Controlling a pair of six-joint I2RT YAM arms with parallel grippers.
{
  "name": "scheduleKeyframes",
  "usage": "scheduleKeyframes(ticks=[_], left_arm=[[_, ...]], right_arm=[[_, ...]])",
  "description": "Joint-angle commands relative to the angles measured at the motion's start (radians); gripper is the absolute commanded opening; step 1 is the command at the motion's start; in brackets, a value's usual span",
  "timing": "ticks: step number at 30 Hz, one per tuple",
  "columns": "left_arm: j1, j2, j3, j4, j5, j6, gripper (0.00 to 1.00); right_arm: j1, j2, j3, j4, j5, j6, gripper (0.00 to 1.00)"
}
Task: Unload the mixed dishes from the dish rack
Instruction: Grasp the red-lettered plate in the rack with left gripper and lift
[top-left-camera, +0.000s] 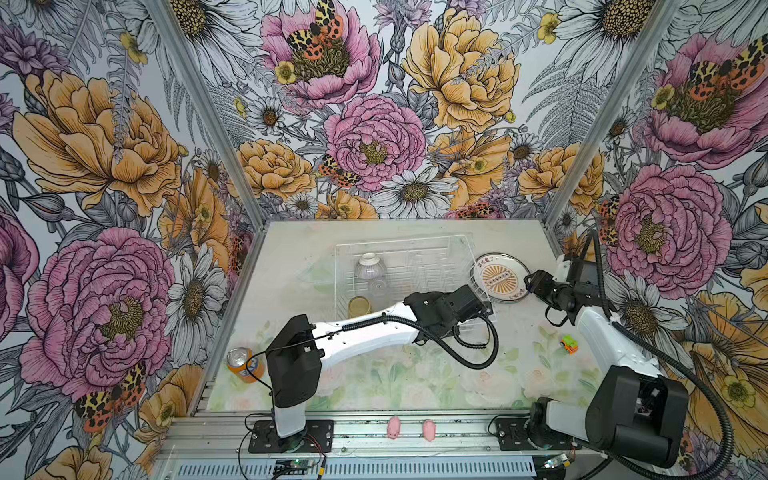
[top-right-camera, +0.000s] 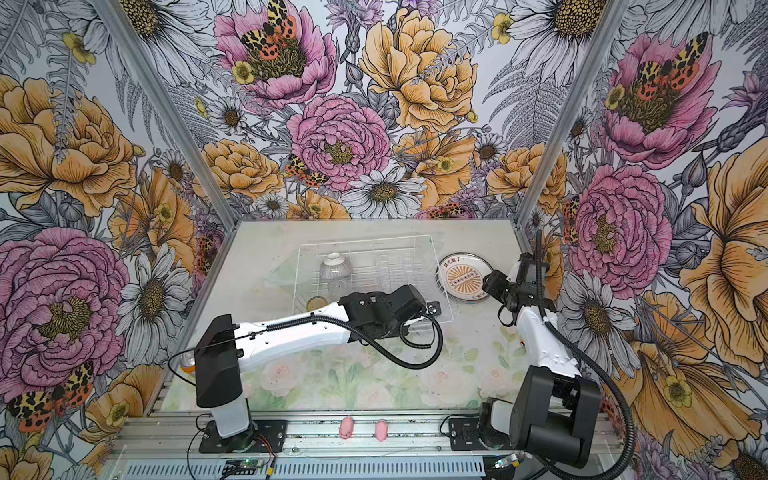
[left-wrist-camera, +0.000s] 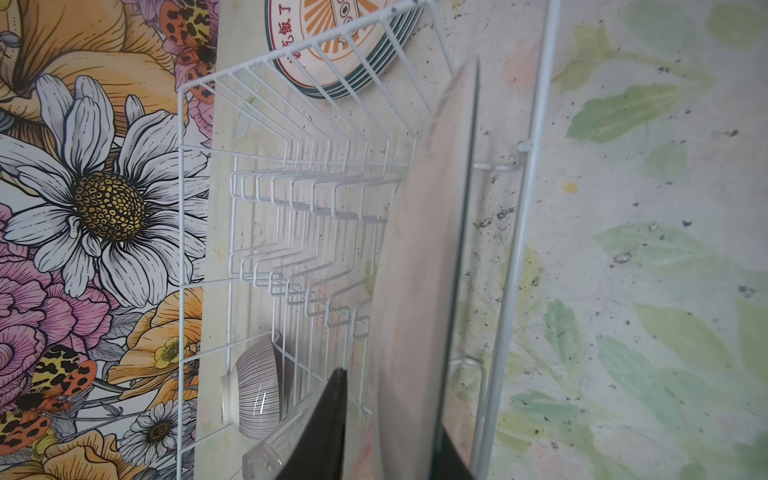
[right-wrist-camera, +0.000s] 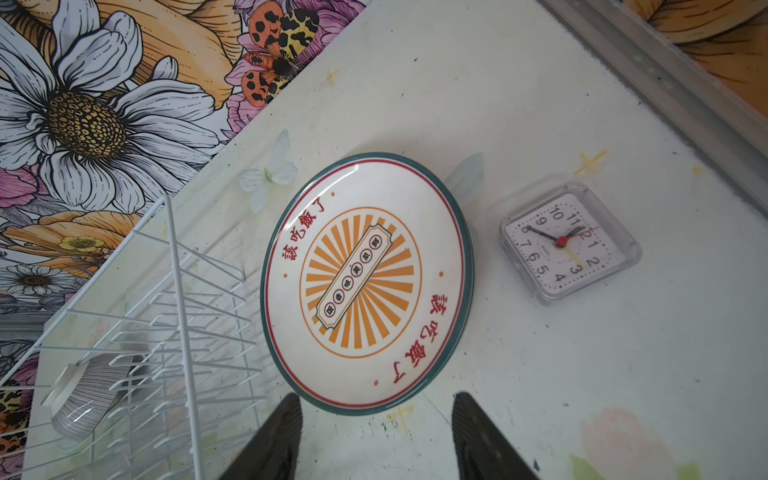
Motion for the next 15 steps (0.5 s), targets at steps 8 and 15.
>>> scheduleKeyframes(ticks=[8, 15], left_arm=[[0.007, 0.032, 0.037, 0.008, -0.072, 0.0, 0.08], [0.026, -0.048, -0.003, 0.088, -0.091, -0.016, 0.05]], right_arm=[[0.006, -0.024, -0.004, -0.001, -0.014, -0.01, 0.6], [0.006, -0.024, -0.004, 0.002, -0.015, -0.009, 0.59]])
